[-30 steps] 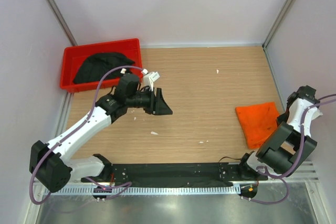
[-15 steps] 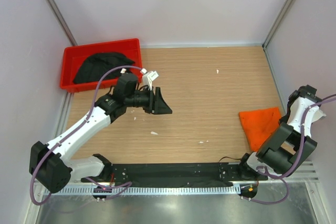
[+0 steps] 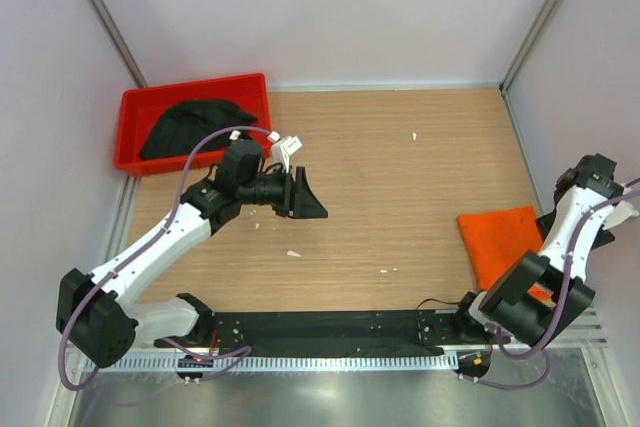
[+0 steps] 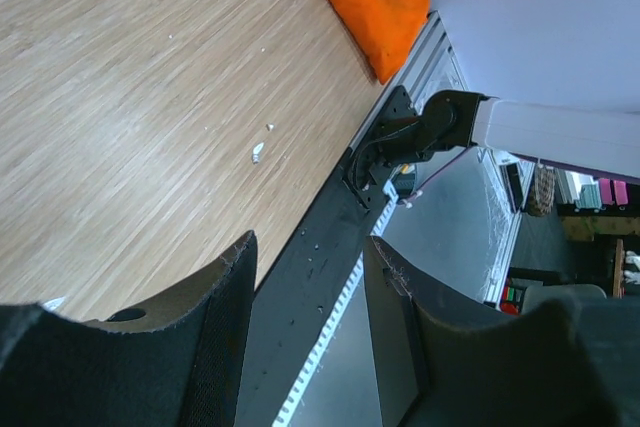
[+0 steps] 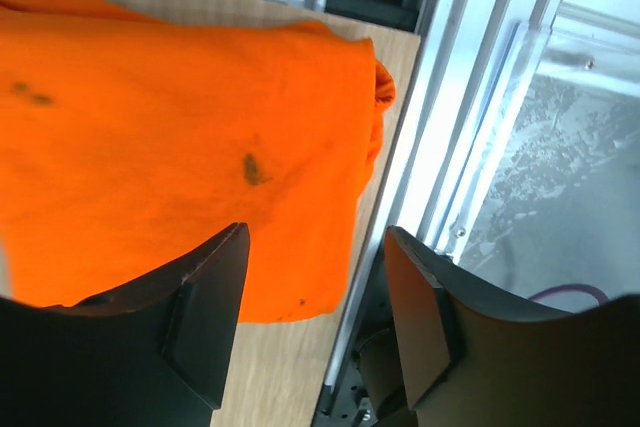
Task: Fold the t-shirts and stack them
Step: Neatly place the folded tshirt to the corner, then reset both grippers
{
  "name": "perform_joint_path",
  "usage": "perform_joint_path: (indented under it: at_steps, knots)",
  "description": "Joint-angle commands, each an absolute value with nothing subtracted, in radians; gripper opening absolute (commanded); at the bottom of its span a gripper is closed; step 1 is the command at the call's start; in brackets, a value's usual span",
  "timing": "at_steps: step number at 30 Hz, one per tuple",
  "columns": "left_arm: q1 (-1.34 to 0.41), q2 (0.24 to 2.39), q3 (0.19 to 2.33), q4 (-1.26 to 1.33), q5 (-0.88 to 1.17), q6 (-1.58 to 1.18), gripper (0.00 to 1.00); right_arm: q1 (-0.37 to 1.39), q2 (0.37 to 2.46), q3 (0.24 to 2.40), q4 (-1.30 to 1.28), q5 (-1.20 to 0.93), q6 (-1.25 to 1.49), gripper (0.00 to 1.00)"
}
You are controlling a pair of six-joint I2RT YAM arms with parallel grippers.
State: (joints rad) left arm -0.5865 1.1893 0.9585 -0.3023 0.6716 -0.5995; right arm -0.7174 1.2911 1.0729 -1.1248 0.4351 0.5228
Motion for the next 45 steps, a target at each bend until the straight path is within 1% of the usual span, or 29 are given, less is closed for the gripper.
perform_joint_path:
  at_steps: [1, 4, 7, 8, 11, 12, 13, 15, 16, 18, 19, 20, 22, 23, 25, 26, 27, 29, 30, 33, 36, 37, 38, 39, 40, 42, 43, 45]
  knots:
    - [-0.580, 1.183, 0.946, -0.253, 0.704, -0.611, 0.48, -0.709, 1.203, 1.161, -1.166, 0.402, 0.538, 0.60]
    - [-0.580, 1.186, 0.937, -0.247, 0.707, -0.617, 0.48, -0.680, 1.183, 1.135, -1.157, 0.367, 0.549, 0.49]
    - [-0.580, 1.183, 0.928, -0.247, 0.713, -0.627, 0.48, -0.667, 1.170, 1.074, -1.129, 0.325, 0.572, 0.26]
    - [-0.580, 1.180, 0.927, -0.245, 0.713, -0.629, 0.48, -0.666, 1.170, 1.062, -1.123, 0.318, 0.580, 0.16]
    - [-0.580, 1.167, 0.920, -0.247, 0.703, -0.638, 0.48, -0.654, 1.157, 1.009, -1.074, 0.229, 0.601, 0.08]
    - [-0.580, 1.163, 0.919, -0.248, 0.698, -0.640, 0.48, -0.640, 1.148, 1.000, -1.060, 0.198, 0.615, 0.07]
    - [-0.580, 1.160, 0.917, -0.256, 0.693, -0.638, 0.48, -0.587, 1.140, 0.988, -1.025, 0.155, 0.621, 0.07]
    - [-0.578, 1.147, 0.916, -0.271, 0.669, -0.637, 0.48, -0.488, 1.146, 1.000, -0.999, 0.143, 0.649, 0.07]
    - [-0.578, 1.144, 0.916, -0.279, 0.663, -0.635, 0.48, -0.365, 1.150, 1.011, -0.976, 0.140, 0.670, 0.07]
    - [-0.577, 1.132, 0.913, -0.297, 0.641, -0.632, 0.48, -0.249, 1.166, 1.043, -0.953, 0.117, 0.695, 0.08]
    - [-0.575, 1.126, 0.911, -0.310, 0.632, -0.627, 0.48, -0.118, 1.166, 1.046, -0.899, 0.098, 0.718, 0.08]
    - [-0.575, 1.120, 0.910, -0.324, 0.618, -0.618, 0.49, -0.056, 1.166, 1.051, -0.869, 0.060, 0.729, 0.08]
    - [-0.574, 1.095, 0.897, -0.363, 0.582, -0.604, 0.51, 0.110, 1.161, 1.054, -0.794, 0.061, 0.756, 0.09]
    - [-0.572, 1.086, 0.890, -0.376, 0.566, -0.601, 0.52, 0.253, 1.158, 1.048, -0.767, 0.057, 0.774, 0.09]
    - [-0.572, 1.045, 0.868, -0.393, 0.537, -0.615, 0.53, 0.387, 1.116, 1.000, -0.712, 0.110, 0.811, 0.10]
    - [-0.572, 1.028, 0.841, -0.394, 0.532, -0.629, 0.54, 0.453, 1.085, 0.961, -0.672, 0.118, 0.872, 0.10]
    - [-0.572, 1.010, 0.825, -0.388, 0.528, -0.658, 0.54, 0.538, 1.056, 0.855, -0.576, 0.111, 0.909, 0.11]
    - [-0.572, 0.951, 0.767, -0.374, 0.515, -0.695, 0.56, 0.593, 0.951, 0.729, -0.464, 0.080, 0.997, 0.14]
    - [-0.571, 0.931, 0.744, -0.355, 0.511, -0.713, 0.56, 0.629, 0.918, 0.613, -0.369, 0.062, 1.081, 0.15]
    - [-0.571, 0.829, 0.651, -0.322, 0.511, -0.796, 0.58, 0.676, 0.763, 0.436, -0.223, 0.061, 1.193, 0.20]
    - [-0.571, 0.703, 0.541, -0.279, 0.509, -0.873, 0.60, 0.680, 0.664, 0.320, -0.160, 0.058, 1.288, 0.25]
    - [-0.571, 0.672, 0.502, -0.258, 0.509, -0.932, 0.61, 0.681, 0.654, 0.302, -0.143, 0.034, 1.302, 0.29]
    - [-0.571, 0.604, 0.467, -0.215, 0.509, -0.965, 0.62, 0.680, 0.653, 0.289, -0.132, 0.020, 1.308, 0.30]
    - [-0.569, 0.574, 0.398, -0.184, 0.520, -0.995, 0.63, 0.680, 0.655, 0.279, -0.130, 0.014, 1.293, 0.31]
    - [-0.569, 0.539, 0.375, -0.166, 0.520, -1.027, 0.63, 0.680, 0.658, 0.275, -0.114, -0.064, 1.273, 0.30]
    - [-0.560, 0.454, 0.350, -0.179, 0.509, -1.049, 0.69, 0.683, 0.631, 0.249, -0.052, -0.109, 1.247, 0.29]
    - [-0.551, 0.431, 0.333, -0.169, 0.515, -1.061, 0.69, 0.681, 0.608, 0.241, -0.035, -0.124, 1.240, 0.28]
    - [-0.549, 0.371, 0.319, -0.121, 0.515, -1.106, 0.70, 0.683, 0.521, 0.226, 0.030, -0.138, 1.224, 0.32]
